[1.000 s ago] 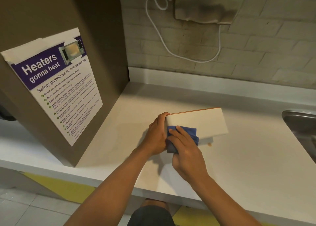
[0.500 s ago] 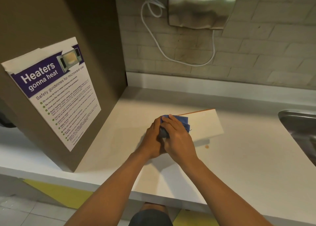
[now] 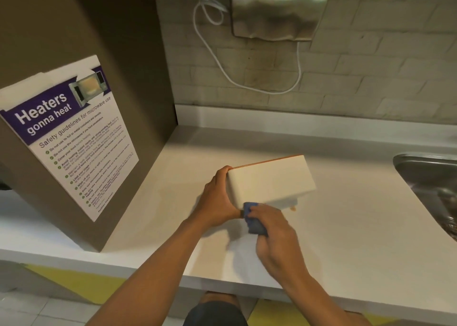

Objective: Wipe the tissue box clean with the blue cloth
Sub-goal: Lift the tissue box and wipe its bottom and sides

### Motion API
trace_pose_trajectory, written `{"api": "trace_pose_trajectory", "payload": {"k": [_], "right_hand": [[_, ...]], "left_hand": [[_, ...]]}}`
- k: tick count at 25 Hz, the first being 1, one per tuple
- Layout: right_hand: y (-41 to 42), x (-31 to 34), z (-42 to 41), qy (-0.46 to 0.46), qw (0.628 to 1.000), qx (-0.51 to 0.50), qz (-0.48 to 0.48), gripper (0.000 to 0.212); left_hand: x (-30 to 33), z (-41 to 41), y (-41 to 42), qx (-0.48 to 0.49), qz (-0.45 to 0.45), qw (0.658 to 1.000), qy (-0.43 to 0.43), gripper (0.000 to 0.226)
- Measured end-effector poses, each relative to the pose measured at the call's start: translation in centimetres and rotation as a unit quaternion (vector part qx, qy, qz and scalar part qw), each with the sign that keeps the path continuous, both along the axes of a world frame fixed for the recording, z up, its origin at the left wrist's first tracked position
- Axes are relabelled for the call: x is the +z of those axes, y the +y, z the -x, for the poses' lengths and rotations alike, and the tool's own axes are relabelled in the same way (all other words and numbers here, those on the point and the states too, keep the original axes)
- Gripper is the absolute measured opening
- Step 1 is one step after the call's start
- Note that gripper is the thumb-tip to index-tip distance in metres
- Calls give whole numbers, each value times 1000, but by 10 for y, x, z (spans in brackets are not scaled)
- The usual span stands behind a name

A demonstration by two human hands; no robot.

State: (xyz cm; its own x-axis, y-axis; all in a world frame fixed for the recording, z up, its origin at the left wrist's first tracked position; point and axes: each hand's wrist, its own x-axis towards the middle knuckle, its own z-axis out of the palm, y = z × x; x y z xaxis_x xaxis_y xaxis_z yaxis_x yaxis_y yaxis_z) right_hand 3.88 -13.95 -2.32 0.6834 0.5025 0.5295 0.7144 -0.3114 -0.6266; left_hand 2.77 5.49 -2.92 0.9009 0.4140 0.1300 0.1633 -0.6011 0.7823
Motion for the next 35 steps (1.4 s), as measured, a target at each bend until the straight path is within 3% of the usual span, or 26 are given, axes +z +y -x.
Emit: {"api": "trace_pose_trajectory", "payload": {"k": [6,9,14,20,22,24,29,35], "right_hand": [[-41,27,-38,187,954,-136,-193,53],[-36,46,-49,197,941,-152,-229,47],[-11,91,-56,151,970,-44,-185,51],[-29,95,-62,176,971,157,36,97],[-33,95,-62,142,972,152,106,111],[-31,95,-62,115,978,130,116,117],[-35,99,-66,102,986,101,87,103],[-44,97,-73,121,984,101,81,103]], "left_hand": [[36,7,-14,-22,-76,996,-33,114],[67,8,-23,-60,-136,988,-45,111],[107,2,-33,-122,-246,962,-12,105],[135,-3,-41,-147,-328,933,14,103],[141,-4,-45,-154,-330,931,13,102],[144,-2,-49,-157,-324,933,15,103],[148,3,-57,-182,-318,930,17,98],[140,18,-30,-169,-291,940,49,135]]}}
